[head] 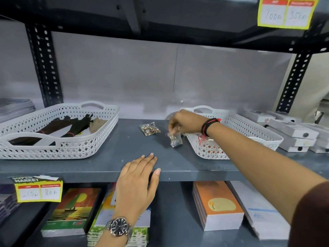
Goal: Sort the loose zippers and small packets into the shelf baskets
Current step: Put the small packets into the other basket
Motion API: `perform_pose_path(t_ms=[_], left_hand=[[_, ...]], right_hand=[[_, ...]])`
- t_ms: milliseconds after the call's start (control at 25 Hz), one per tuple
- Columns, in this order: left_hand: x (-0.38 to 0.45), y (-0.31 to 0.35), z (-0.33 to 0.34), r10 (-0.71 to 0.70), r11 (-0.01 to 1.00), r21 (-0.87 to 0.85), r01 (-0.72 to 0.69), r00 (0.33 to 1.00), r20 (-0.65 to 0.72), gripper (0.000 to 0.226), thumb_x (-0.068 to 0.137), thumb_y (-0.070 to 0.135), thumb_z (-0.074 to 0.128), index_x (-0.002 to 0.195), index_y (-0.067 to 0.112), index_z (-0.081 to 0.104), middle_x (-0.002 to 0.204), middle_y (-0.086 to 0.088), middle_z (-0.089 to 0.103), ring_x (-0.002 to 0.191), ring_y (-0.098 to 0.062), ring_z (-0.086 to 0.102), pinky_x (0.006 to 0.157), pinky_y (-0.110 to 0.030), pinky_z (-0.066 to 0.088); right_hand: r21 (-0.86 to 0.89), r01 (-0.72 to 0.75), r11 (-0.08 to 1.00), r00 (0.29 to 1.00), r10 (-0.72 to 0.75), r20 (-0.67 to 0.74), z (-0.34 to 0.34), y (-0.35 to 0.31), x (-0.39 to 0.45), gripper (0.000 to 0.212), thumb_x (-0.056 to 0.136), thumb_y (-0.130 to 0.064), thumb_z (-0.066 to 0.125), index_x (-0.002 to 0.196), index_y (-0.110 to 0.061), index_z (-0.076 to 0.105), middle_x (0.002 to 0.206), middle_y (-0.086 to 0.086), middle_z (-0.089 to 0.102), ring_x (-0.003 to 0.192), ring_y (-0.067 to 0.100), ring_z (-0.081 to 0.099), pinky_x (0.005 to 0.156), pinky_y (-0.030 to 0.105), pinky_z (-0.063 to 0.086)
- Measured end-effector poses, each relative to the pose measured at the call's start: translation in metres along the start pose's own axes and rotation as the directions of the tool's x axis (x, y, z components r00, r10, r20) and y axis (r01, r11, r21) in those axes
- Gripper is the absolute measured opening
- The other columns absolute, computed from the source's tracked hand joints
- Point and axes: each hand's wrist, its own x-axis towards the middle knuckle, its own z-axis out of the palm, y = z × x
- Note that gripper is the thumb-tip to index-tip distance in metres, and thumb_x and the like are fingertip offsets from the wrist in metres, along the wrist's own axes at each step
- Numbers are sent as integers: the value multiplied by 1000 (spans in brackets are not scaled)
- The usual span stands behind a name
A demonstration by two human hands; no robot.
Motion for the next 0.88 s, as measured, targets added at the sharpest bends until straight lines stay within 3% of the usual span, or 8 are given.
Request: perform_pose_path(t_ms=[160,280,560,680,800,880], left_hand=[[1,2,1,-16,1000,-14,16,1000,-11,47,97,41,33,115,16,69,121,4,66,113,-16,60,99,-29,33],[0,2,0,-14,1000,-7,14,1000,-12,45,96,40,35,114,17,70,120,3,67,112,-16,60,98,-29,33],[1,3,4,-33,999,-16,33,999,-10,47,95,41,35,113,16,70,119,3,67,111,-16,60,96,-29,34],[2,4,4,-42,999,-19,42,999,-2,48,96,41,32,114,17,70,121,5,66,112,-17,60,94,-30,35],[1,6,4,-53,999,-5,53,999,-3,48,96,41,33,114,17,70,121,5,66,112,-17,60,95,-29,33],[2,6,3,-54,999,4,54,998,-12,47,96,41,33,114,17,70,120,4,66,112,-16,59,95,-28,32]], right_hand=[[103,-52,993,925,86,-370,-41,31,-25,9,83,-4,67,89,-4,75,91,10,77,86,18,70,75,14,46],[124,-150,981,876,190,-444,-57,66,-52,9,85,-5,67,90,-2,73,94,11,76,90,20,68,81,17,44],[-80,-349,934,937,346,-46,-19,130,-98,14,84,-5,65,86,-14,75,86,1,76,79,14,66,83,30,54],[-102,-382,919,920,388,48,-5,137,-100,26,82,2,58,91,-15,76,87,2,74,83,16,66,76,22,50],[-77,-402,912,910,407,74,-1,135,-97,41,76,11,50,89,-17,76,81,-1,73,70,6,63,59,10,42],[-47,-404,914,908,407,102,-5,135,-95,41,75,12,52,85,-20,76,76,-4,71,68,4,62,61,11,46]])
